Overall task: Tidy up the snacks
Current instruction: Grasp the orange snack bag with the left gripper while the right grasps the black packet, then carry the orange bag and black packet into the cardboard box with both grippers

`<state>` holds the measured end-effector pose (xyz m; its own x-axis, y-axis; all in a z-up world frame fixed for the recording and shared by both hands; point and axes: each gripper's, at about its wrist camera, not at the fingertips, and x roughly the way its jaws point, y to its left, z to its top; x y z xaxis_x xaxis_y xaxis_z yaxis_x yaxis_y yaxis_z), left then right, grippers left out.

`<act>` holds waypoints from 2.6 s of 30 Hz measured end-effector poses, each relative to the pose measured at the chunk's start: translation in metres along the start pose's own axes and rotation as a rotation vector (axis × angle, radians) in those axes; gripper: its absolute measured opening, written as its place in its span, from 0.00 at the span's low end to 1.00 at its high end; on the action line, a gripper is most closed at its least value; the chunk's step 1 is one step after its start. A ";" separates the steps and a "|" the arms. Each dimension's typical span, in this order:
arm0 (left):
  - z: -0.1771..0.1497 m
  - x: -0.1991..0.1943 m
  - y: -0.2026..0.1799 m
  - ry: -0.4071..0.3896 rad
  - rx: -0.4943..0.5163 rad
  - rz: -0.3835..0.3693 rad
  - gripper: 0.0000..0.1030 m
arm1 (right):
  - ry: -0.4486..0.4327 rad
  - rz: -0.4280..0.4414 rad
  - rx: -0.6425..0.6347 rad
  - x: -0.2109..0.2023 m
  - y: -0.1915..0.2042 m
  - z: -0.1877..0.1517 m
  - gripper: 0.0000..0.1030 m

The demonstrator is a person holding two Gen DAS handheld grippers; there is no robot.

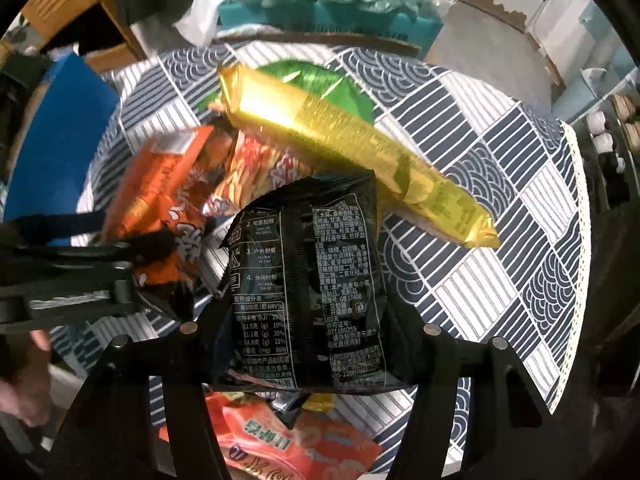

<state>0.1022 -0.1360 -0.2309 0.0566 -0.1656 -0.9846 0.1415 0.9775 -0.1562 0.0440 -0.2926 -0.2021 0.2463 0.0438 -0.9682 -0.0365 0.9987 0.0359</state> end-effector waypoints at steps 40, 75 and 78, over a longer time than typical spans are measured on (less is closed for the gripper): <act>-0.054 -0.135 0.013 -0.327 0.133 0.111 0.45 | -0.217 0.075 -0.014 -0.098 0.030 0.016 0.61; -0.078 -0.205 0.099 -0.452 0.028 0.114 0.45 | -0.284 0.150 -0.165 -0.135 0.131 0.028 0.61; -0.081 -0.207 0.113 -0.457 0.009 0.115 0.45 | -0.281 0.161 -0.187 -0.134 0.147 0.030 0.61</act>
<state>0.0264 0.0189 -0.0508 0.5012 -0.0984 -0.8597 0.1169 0.9921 -0.0454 0.0346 -0.1510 -0.0601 0.4785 0.2310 -0.8471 -0.2658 0.9576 0.1109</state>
